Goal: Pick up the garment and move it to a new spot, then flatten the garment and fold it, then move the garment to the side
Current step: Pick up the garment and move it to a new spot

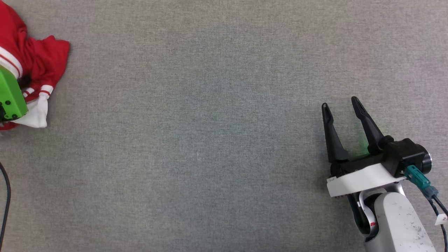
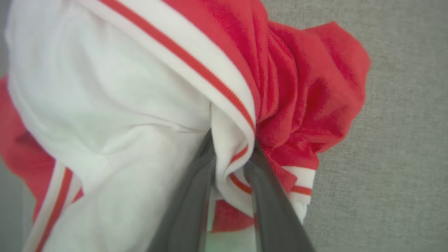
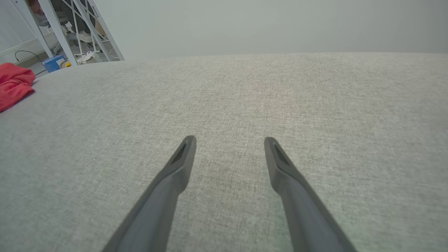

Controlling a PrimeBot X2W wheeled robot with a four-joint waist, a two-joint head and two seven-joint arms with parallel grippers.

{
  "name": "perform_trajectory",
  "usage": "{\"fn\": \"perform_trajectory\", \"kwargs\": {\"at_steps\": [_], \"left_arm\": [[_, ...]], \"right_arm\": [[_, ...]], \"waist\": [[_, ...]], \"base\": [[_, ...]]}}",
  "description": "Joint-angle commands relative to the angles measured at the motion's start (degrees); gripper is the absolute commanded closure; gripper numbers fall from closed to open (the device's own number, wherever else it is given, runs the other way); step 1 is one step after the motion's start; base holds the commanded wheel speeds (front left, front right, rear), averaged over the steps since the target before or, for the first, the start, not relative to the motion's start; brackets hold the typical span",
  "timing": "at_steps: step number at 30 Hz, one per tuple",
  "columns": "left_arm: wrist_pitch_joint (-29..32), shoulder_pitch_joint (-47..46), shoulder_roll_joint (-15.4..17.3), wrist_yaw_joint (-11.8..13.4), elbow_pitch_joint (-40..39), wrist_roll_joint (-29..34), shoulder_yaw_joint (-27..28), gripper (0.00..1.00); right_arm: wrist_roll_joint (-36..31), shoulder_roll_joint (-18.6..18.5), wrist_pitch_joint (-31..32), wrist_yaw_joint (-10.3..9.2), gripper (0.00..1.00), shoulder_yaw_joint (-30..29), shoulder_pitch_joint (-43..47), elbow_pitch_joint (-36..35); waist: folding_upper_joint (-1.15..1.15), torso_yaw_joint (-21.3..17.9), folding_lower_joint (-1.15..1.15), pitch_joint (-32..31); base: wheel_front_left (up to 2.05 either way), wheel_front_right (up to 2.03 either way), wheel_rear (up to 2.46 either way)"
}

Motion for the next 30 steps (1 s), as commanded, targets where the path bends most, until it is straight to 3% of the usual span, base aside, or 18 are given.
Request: {"fn": "perform_trajectory", "kwargs": {"at_steps": [1, 10, 17, 23, 30], "left_arm": [[-1.24, -0.26, -0.47, 0.09, 1.09, -0.05, -0.07, 1.0], [-13.95, -0.22, 0.05, -0.73, -4.16, 2.55, -2.17, 1.0], [-17.61, 0.85, -1.53, -0.85, -13.63, 1.18, -3.45, 1.0], [-18.09, 2.37, -5.49, -0.35, -21.59, -0.01, -5.29, 1.0], [-19.52, 5.64, -13.74, 0.68, -26.31, -0.64, -10.41, 1.0]], "right_arm": [[0.13, -0.15, -0.28, -0.05, 0.0, 0.17, -0.96, 0.31], [-0.28, -0.15, -0.28, -0.05, 0.0, -0.69, 0.8, 2.83], [0.32, -0.15, -0.28, -0.05, 0.0, -1.22, 3.29, 4.8], [1.1, -0.15, -0.28, -0.05, 0.0, -1.68, 4.7, 5.28], [1.27, -0.15, -0.28, -0.05, 0.0, -3.11, 6.02, 4.95]], "waist": [[0.61, 0.1, -0.01, -0.55], [0.61, 1.5, -0.01, -7.59], [0.61, 2.6, -0.01, -15.02], [0.61, 2.06, -0.01, -20.31], [0.61, -0.75, -0.01, -23.59]], "base": [[0.0, 0.0, 0.0], [0.0, 0.0, 0.0], [0.0, 0.0, 0.0], [0.0, 0.0, 0.0], [0.0, 0.0, 0.0]]}}
